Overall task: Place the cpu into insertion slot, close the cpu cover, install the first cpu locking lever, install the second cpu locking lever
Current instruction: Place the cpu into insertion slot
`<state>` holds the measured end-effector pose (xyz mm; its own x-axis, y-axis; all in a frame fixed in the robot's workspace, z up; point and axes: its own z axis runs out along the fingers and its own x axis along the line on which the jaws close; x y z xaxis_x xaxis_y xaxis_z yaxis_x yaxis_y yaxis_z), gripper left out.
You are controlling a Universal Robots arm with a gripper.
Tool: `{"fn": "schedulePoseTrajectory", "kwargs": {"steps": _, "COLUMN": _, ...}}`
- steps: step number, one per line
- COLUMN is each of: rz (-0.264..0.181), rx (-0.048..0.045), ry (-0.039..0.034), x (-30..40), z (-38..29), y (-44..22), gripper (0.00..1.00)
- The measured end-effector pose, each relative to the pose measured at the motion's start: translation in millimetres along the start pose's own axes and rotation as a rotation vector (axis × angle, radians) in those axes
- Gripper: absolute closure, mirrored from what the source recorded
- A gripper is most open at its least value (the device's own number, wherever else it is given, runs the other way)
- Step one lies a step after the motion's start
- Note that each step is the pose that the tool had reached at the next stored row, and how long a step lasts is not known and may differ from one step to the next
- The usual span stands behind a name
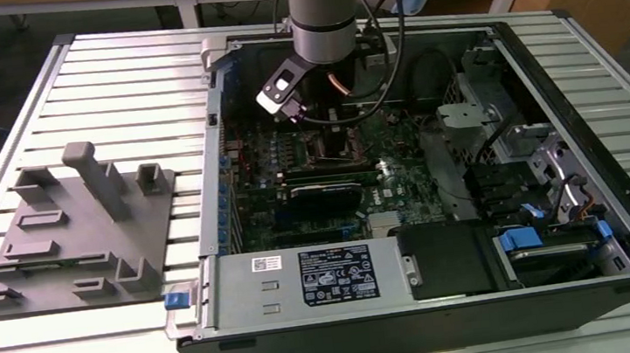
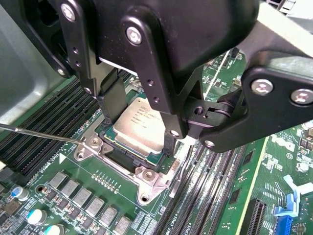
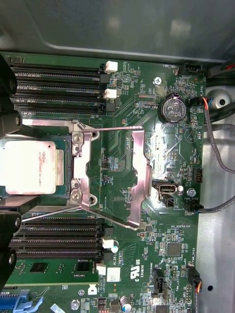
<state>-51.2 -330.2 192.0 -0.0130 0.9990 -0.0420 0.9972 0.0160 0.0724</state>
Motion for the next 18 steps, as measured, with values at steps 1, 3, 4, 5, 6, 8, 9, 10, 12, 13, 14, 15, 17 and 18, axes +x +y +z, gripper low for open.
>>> {"fn": "schedulePoseTrajectory", "kwargs": {"steps": 1, "rz": 0.0, "rx": 0.0, "ry": 0.0, "x": 0.0, "z": 0.3, "y": 0.0, "gripper": 0.46}}
{"fn": "schedulePoseTrajectory", "kwargs": {"steps": 3, "rz": 0.0, "rx": 0.0003, "ry": -0.0003, "x": 0.0, "z": 0.7, "y": -0.1, "gripper": 0.46}}
{"fn": "schedulePoseTrajectory", "kwargs": {"steps": 4, "rz": 0.0, "rx": 0.0003, "ry": -0.0004, "x": 0.0, "z": 0.8, "y": -0.1, "gripper": 0.46}}
{"fn": "schedulePoseTrajectory", "kwargs": {"steps": 5, "rz": 0.0, "rx": 0.0002, "ry": -0.0003, "x": 0.0, "z": 0.8, "y": -0.1, "gripper": 0.46}}
{"fn": "schedulePoseTrajectory", "kwargs": {"steps": 6, "rz": 0.0, "rx": 0.0, "ry": 0.0, "x": 0.1, "z": 0.9, "y": -0.1, "gripper": 0.46}}
{"fn": "schedulePoseTrajectory", "kwargs": {"steps": 8, "rz": 0.0, "rx": 0.0, "ry": 0.0001, "x": 0.1, "z": 1.0, "y": -0.1, "gripper": 0.46}}
{"fn": "schedulePoseTrajectory", "kwargs": {"steps": 9, "rz": 0.0, "rx": -0.0001, "ry": 0.0, "x": 0.0, "z": 1.0, "y": 0.0, "gripper": 0.46}}
{"fn": "schedulePoseTrajectory", "kwargs": {"steps": 10, "rz": 0.0, "rx": 0.0, "ry": 0.0, "x": 0.0, "z": 1.0, "y": -0.1, "gripper": 0.46}}
{"fn": "schedulePoseTrajectory", "kwargs": {"steps": 12, "rz": 0.0, "rx": -0.0001, "ry": 0.0001, "x": 0.1, "z": 1.0, "y": -0.1, "gripper": 0.46}}
{"fn": "schedulePoseTrajectory", "kwargs": {"steps": 13, "rz": 0.0, "rx": -0.0001, "ry": 0.0001, "x": 0.1, "z": 1.0, "y": -0.1, "gripper": 0.46}}
{"fn": "schedulePoseTrajectory", "kwargs": {"steps": 14, "rz": 0.0, "rx": -0.0001, "ry": 0.0001, "x": 0.1, "z": 1.1, "y": -0.1, "gripper": 0.46}}
{"fn": "schedulePoseTrajectory", "kwargs": {"steps": 15, "rz": 0.0, "rx": -0.0001, "ry": 0.0001, "x": 0.1, "z": 1.1, "y": -0.1, "gripper": 0.46}}
{"fn": "schedulePoseTrajectory", "kwargs": {"steps": 17, "rz": 0.0, "rx": -0.0001, "ry": 0.0001, "x": 0.1, "z": 1.1, "y": -0.1, "gripper": 0.46}}
{"fn": "schedulePoseTrajectory", "kwargs": {"steps": 18, "rz": 0.0, "rx": 0.0, "ry": 0.0001, "x": 0.1, "z": 1.1, "y": -0.1, "gripper": 0.46}}
